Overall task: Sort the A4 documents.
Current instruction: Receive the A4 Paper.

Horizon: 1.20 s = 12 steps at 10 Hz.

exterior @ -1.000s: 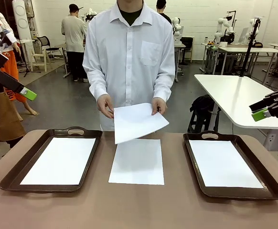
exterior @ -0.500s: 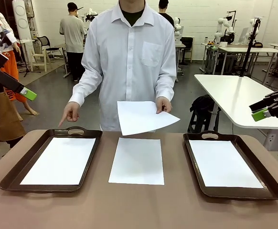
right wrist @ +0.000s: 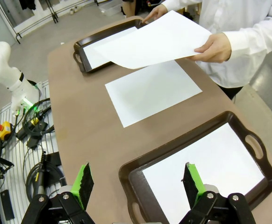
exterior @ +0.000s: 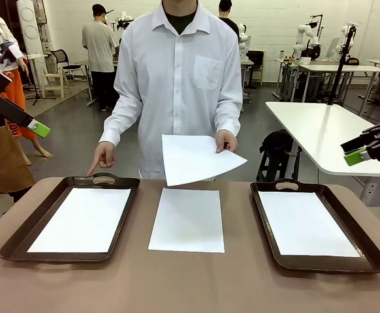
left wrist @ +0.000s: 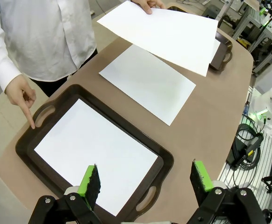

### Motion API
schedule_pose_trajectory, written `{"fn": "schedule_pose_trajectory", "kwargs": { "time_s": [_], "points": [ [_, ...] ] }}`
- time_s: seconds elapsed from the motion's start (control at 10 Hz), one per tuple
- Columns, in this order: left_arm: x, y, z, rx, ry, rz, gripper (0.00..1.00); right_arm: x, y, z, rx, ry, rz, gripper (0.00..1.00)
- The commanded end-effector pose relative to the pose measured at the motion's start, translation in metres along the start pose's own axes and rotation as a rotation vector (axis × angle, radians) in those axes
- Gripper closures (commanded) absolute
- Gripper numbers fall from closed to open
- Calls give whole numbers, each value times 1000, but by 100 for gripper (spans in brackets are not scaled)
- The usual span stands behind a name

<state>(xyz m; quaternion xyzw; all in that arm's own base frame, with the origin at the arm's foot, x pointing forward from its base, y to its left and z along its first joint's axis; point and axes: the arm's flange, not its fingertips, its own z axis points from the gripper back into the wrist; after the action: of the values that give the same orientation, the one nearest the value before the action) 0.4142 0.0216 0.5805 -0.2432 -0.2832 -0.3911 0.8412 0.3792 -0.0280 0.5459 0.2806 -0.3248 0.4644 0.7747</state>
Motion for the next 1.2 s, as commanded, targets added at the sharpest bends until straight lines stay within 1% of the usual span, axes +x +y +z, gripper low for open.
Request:
{"fn": "schedule_pose_trajectory", "kwargs": {
  "time_s": [0.0, 0.5, 0.7, 0.8, 0.9, 1.0, 1.1],
  "points": [
    [0, -1, -1, -4, 2, -2, 0, -1, 0, -1, 2, 4, -3, 0],
    [0, 0, 0, 0, 0, 0, 0, -1, 0, -1, 2, 4, -3, 0],
    [5, 27, -19, -14, -105, 180, 0, -1, 0, -1, 2, 4, -3, 0],
    [13, 41, -36, 4, -122, 279, 0, -1, 0, -1, 2, 4, -3, 0],
    [21, 54, -55, -35, -154, 363, 0, -1, 0, -1, 2, 4, -3, 0],
    [27, 65, -75, -44, -158, 435, 0, -1, 0, -1, 2, 4, -3, 0],
    [32, 73, -95, -100, -195, 505, 0, -1, 0, -1, 2, 4, -3, 0]
  ]
}}
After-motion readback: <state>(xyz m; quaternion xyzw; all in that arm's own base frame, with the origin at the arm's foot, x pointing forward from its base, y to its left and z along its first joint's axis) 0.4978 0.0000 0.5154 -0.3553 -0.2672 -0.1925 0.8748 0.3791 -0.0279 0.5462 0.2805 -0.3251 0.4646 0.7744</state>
